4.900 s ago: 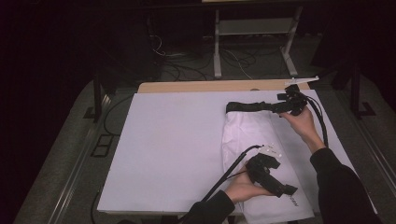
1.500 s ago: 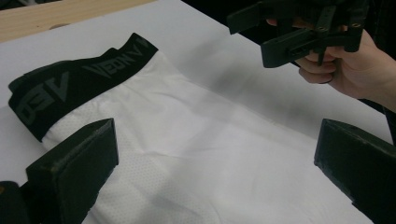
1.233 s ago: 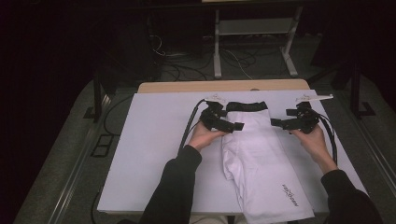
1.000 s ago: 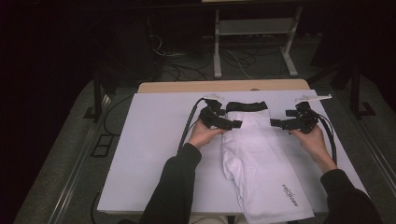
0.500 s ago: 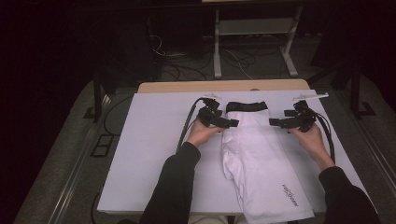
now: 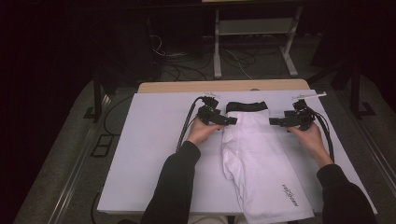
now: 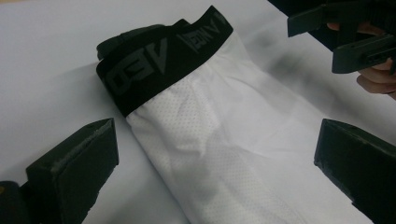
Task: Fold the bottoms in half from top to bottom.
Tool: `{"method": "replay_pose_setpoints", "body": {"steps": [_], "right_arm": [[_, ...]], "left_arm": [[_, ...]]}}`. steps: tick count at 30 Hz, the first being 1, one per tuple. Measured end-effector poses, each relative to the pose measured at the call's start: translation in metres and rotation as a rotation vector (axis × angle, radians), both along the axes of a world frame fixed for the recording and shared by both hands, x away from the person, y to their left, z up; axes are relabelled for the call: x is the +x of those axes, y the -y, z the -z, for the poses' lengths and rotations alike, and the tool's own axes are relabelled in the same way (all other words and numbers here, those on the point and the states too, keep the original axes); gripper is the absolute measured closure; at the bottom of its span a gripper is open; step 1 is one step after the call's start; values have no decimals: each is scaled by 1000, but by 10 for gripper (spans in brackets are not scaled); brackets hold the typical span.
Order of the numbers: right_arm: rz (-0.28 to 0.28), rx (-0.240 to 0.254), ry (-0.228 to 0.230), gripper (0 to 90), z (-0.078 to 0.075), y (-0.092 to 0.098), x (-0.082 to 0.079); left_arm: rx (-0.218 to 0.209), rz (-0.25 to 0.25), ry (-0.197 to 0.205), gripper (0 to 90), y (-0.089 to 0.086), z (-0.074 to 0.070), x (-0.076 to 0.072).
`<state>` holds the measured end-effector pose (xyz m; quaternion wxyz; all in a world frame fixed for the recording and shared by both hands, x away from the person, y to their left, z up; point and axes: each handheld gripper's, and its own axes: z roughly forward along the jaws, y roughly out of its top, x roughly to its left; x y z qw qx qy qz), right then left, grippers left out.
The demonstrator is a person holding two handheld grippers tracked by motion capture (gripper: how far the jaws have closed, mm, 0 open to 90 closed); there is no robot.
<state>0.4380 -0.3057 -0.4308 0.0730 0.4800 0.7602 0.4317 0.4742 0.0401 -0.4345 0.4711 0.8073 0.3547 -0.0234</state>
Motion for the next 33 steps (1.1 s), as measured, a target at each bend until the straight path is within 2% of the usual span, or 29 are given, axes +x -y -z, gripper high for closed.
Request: {"method": "replay_pose_setpoints", "body": {"steps": [7, 15, 18, 24, 30, 33], "right_arm": [[4, -9, -32, 0, 2, 0, 7], [-3, -21, -84, 9, 9, -5, 15], [-11, -26, -103, 52, 8, -7, 18], [-18, -69, -161, 102, 9, -12, 24], [-34, -36, -186, 168, 12, -11, 27], [-44, -26, -191, 194, 13, -13, 28]], "left_arm": [[-8, -15, -31, 0, -1, 9, 6], [7, -8, -75, 0, 2, 18, 13], [2, -7, -85, 1, 3, 20, 14], [-9, -22, -112, 71, 2, 23, 16], [-9, -38, -127, 179, -2, 24, 18], [8, -50, -124, 262, -4, 24, 18]]}}
